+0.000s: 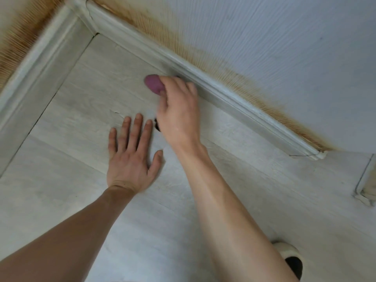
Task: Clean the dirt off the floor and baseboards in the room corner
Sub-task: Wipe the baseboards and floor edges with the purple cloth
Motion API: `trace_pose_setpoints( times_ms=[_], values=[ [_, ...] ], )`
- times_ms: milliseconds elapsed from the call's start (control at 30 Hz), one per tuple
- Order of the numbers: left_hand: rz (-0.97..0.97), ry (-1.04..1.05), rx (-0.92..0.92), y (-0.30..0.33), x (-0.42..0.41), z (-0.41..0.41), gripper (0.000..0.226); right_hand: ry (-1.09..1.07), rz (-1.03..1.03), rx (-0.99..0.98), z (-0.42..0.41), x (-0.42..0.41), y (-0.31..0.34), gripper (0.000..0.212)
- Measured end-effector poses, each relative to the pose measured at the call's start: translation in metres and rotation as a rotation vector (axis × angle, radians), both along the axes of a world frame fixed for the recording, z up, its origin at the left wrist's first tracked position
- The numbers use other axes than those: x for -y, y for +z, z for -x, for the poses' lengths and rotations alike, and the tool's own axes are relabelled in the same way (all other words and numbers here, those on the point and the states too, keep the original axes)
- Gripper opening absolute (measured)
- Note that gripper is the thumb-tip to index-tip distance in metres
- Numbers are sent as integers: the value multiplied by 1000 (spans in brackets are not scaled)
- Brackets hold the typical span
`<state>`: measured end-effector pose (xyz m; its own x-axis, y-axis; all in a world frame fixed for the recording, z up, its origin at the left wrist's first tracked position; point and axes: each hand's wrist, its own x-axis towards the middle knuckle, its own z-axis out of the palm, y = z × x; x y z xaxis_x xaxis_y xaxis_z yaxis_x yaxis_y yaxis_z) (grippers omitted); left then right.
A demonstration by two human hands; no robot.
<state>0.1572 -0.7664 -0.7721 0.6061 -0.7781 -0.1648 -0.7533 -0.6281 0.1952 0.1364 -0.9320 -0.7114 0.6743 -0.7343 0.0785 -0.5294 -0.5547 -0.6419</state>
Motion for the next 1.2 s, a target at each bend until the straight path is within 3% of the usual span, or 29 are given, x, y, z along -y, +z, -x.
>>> trace_pose_setpoints(
  times_ms=[100,200,467,567,667,800,900,1067,1200],
  values=[
    [0,-8,-2,-1,0,-1,81,-161,142,-91,59,10,-7,31],
    [-1,-10,-1,0,0,-1,80,-275,137,-195,78,15,-22,32],
    [6,-20,2,1,2,-2,79,-239,138,-170,-5,-5,-31,37],
    [-34,-50,7,-2,-1,-4,84,-159,161,-147,-54,-15,-30,41],
    [-25,-76,49,-4,-1,-5,81,52,162,-189,-105,-19,-26,50],
    [-38,-86,29,-2,-1,-6,81,385,-210,-40,-135,-15,-15,32],
    [-77,-74,-19,0,0,-5,81,388,-303,104,-98,-25,-9,37],
    [-16,-31,-58,3,2,-6,79,21,-44,133,-44,0,-25,42],
    [-15,-42,-58,4,1,-6,78,185,77,-198,-48,-7,-41,60]
  ],
)
